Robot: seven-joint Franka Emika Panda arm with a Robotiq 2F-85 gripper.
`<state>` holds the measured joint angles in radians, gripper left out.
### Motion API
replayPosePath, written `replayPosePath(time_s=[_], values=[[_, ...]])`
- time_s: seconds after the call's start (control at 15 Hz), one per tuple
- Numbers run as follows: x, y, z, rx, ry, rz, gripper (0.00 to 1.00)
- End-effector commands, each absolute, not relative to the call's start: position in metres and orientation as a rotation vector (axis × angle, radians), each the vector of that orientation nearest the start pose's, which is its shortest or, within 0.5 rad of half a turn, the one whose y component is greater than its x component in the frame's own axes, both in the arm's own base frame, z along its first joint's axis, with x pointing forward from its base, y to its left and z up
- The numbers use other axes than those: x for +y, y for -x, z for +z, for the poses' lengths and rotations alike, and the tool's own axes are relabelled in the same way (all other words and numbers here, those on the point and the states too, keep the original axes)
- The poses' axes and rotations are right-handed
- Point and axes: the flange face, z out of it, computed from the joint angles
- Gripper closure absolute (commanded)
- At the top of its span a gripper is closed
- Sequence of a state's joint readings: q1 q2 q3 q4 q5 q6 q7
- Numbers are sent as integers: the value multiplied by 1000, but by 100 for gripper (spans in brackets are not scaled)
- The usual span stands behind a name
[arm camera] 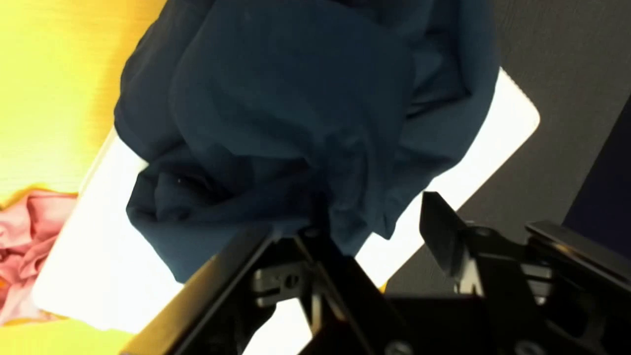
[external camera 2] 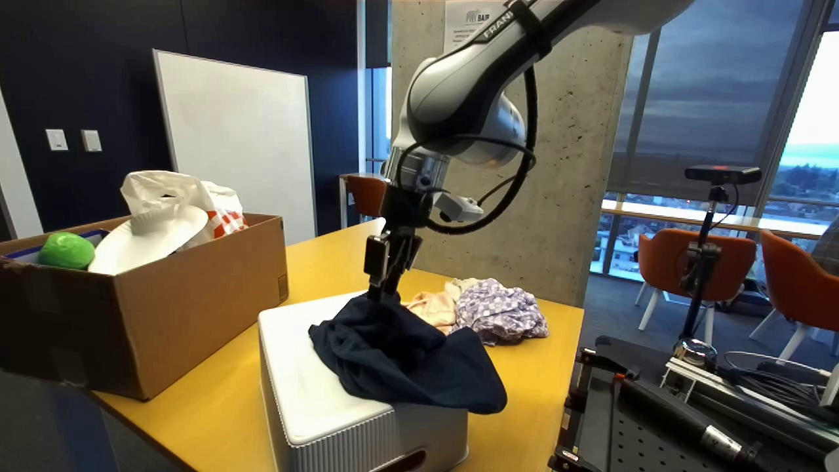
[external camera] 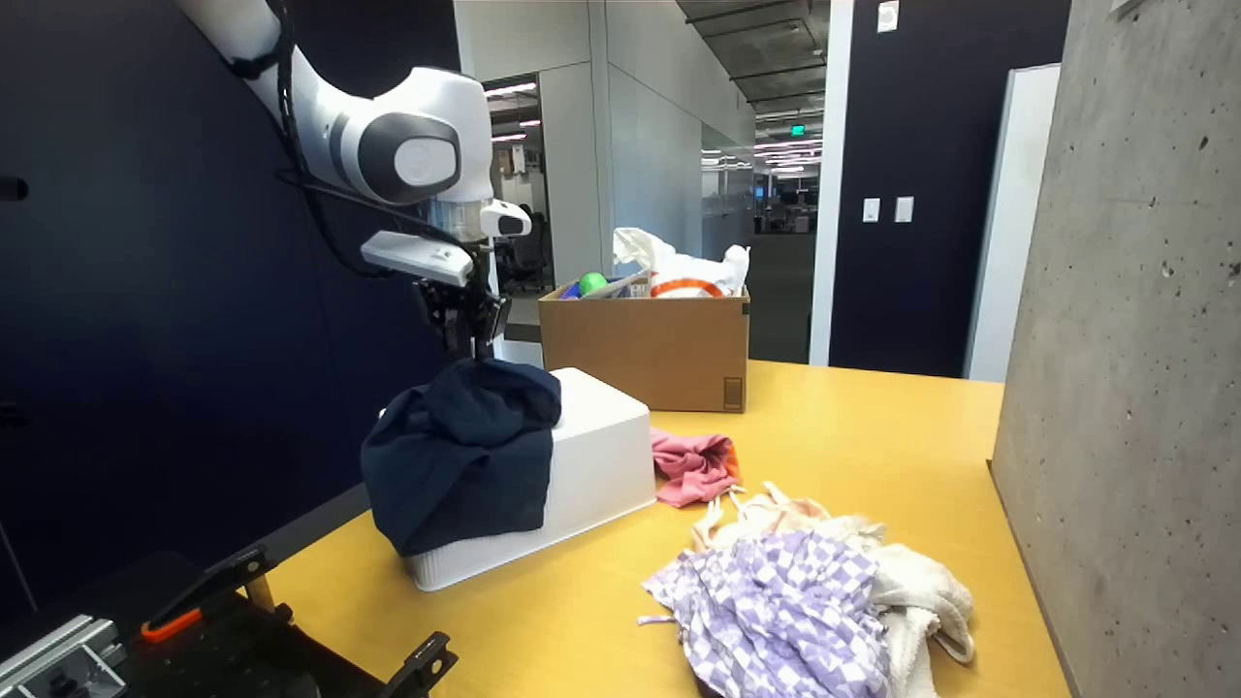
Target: Pile up the blue shirt and the checkered shirt on the table then put the shirt cream shirt on the basket
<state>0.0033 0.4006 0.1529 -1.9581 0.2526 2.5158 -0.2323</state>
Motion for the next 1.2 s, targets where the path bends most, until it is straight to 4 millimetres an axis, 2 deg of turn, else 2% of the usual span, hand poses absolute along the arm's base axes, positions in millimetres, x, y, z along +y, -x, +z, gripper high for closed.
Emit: replayPosePath(time_s=[0.0,0.13,0.2,0.33,0.47,0.73,0.87,1.0,1.07,1.13], values=[[81,-634,310,-265,2947,-324,16],[69,-641,296,-256,2980,-313,2],[63,-643,285,-254,2998,-298,0],[55,-649,259,-262,3032,-270,0],[55,-651,231,-276,3049,-240,0],[66,-648,183,-306,3063,-173,0],[71,-646,171,-312,3066,-151,0],[73,-646,169,-315,3069,-142,0],[72,-647,170,-312,3070,-149,25],[71,-646,171,-310,3072,-141,26]])
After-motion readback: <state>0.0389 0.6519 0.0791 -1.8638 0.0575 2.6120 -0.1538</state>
